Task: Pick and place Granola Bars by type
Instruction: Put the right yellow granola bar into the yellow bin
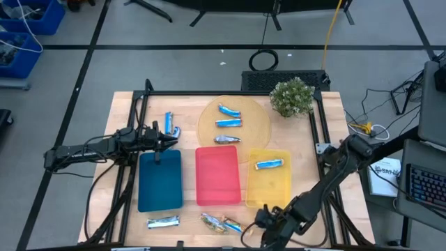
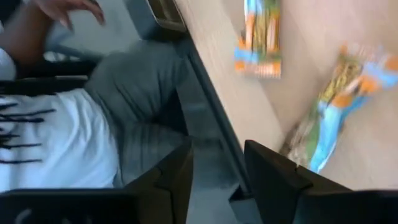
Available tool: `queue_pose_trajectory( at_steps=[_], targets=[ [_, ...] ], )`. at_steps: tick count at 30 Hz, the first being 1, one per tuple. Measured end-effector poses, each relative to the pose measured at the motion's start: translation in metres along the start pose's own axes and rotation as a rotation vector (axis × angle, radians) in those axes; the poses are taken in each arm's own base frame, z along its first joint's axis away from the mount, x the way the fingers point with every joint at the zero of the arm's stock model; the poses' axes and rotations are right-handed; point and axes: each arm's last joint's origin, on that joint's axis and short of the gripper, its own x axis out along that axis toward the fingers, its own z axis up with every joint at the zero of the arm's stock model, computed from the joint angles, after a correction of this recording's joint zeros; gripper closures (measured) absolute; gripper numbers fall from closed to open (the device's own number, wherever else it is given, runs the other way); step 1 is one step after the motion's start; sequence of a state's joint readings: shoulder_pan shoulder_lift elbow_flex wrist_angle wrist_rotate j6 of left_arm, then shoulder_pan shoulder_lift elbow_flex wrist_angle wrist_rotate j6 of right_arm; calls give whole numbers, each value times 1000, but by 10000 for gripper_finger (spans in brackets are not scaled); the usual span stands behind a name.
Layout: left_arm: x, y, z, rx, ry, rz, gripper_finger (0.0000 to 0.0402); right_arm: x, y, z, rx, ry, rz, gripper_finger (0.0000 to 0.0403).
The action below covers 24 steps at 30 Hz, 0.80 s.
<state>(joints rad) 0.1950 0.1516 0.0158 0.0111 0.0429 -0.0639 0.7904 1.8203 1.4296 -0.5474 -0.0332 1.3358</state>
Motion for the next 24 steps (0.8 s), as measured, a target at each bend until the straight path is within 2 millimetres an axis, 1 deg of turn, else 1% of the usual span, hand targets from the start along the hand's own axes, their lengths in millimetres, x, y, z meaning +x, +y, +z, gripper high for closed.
queue_pose_trajectory(
  at_steps=[6,12,18,24],
  targets=[
    [0,0,0,0,0,0,339,20,-7,-6,48,52,-75,290],
    [0,0,0,0,0,0,339,38,-16,-12,91,185,-124,289],
    [0,0,0,0,0,0,339,47,-35,-15,97,201,-201,287],
    [0,0,0,0,0,0,339,50,-44,-17,92,228,-222,287]
  ],
)
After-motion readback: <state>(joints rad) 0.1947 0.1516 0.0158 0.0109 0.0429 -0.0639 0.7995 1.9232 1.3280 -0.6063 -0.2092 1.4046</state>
